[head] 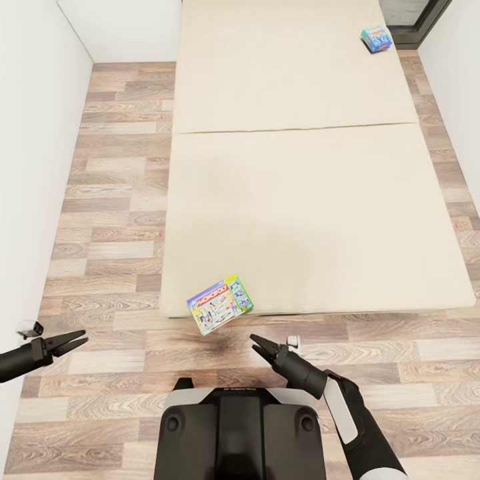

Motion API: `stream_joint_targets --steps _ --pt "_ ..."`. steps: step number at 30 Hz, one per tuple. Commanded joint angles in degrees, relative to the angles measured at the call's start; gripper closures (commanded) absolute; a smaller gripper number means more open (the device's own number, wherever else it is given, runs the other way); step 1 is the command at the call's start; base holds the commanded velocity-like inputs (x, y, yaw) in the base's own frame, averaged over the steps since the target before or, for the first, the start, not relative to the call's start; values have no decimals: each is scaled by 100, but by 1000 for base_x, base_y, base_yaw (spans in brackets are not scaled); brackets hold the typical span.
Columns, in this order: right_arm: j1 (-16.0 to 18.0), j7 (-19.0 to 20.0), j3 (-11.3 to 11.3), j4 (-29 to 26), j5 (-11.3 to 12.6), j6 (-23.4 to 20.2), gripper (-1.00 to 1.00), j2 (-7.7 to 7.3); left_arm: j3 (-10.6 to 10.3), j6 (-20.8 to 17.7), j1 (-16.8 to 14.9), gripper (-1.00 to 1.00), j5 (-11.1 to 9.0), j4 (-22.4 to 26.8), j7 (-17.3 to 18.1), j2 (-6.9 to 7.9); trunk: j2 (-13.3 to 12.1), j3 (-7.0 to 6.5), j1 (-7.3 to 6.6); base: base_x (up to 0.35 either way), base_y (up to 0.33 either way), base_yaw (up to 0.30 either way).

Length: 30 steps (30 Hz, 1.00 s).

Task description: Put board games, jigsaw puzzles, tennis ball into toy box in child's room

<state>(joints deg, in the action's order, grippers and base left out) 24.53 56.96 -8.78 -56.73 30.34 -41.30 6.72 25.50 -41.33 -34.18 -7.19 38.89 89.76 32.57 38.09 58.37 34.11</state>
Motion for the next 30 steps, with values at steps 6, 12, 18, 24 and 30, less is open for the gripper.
stream_joint_targets --steps 6,12,18,24,30 --pt "6 9 -11 111 57 -37 -100 5 -2 -84 0 -100 6 32 24 -29 247 112 134 0 0 0" --pt "12 17 -10 144 60 -29 -100 0 -1 -92 -1 -100 7 38 24 -68 488 219 266 0 0 0" --pt "13 19 -10 151 56 -19 -100 -9 -2 -94 -1 -100 7 40 24 -80 728 327 397 0 0 0" --pt "16 18 -9 153 45 -6 -100 -35 -5 -94 1 -100 7 40 24 -83 969 435 529 0 0 0" --pt "16 17 -7 153 25 84 -100 -56 -5 -93 2 -100 7 40 24 -87 1210 542 661 0 0 0"
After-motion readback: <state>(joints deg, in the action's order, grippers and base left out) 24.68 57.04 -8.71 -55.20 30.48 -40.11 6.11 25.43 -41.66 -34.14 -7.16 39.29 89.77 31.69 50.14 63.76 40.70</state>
